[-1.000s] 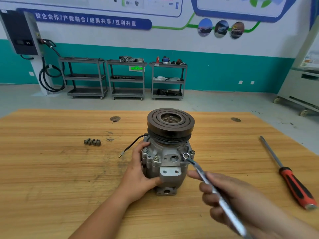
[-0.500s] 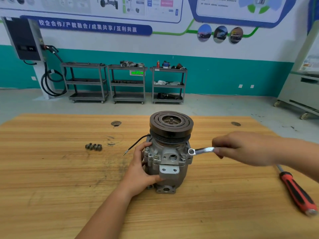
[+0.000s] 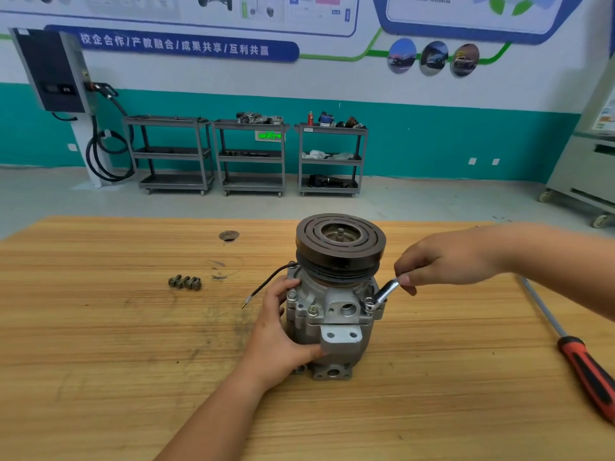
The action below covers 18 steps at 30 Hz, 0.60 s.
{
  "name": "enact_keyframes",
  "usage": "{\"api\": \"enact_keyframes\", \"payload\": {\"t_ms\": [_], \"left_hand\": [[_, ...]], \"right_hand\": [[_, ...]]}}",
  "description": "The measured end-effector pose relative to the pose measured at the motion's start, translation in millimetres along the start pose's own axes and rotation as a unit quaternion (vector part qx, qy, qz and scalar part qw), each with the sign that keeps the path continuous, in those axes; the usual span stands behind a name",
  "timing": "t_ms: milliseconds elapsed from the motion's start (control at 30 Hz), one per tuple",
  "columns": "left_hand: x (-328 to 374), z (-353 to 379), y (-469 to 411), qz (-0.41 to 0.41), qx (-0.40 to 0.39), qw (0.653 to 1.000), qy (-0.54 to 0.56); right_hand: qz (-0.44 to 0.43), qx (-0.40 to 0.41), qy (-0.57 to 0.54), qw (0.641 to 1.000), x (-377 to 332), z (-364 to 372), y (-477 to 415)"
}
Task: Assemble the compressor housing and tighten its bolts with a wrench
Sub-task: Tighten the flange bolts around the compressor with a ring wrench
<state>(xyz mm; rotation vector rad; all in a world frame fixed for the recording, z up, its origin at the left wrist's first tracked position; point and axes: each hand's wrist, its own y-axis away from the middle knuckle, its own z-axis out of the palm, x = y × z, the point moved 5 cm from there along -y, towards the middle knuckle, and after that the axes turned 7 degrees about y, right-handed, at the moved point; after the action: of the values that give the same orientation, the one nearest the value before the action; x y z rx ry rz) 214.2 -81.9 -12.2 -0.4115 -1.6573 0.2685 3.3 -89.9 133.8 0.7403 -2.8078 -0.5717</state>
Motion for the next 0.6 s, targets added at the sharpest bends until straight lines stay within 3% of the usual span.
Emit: {"api": "enact_keyframes", "payload": {"t_ms": [200,300,367,433,533,600], "left_hand": [[1,2,2,0.002,-0.003,1.0,0.005],[0,2,2,-0.001,-0.005,1.0,0.007],[-1,1,1,-0.002,-0.004,1.0,0.003],[-1,1,1,0.001,-0.003,1.0,-0.002],[2,1,2,0.011,0.005,1.0,-0.015],[4,1,3,0.009,0.007,1.0,-0.011]], "right_hand": [[0.029,-0.018,-0.002,0.999,0,4,6],[0.044,-0.118,-0.213,0.969,-7,28,21],[0.019,-0.171,-0.434,0.884,-27,46,29],[-0.005,-0.163,-0.606,0.779,-51,58,31],[-0.018,-0.085,-0.762,0.642,-86,70,22],[-0.024,-0.014,-0.847,0.531,-105,72,12]]}}
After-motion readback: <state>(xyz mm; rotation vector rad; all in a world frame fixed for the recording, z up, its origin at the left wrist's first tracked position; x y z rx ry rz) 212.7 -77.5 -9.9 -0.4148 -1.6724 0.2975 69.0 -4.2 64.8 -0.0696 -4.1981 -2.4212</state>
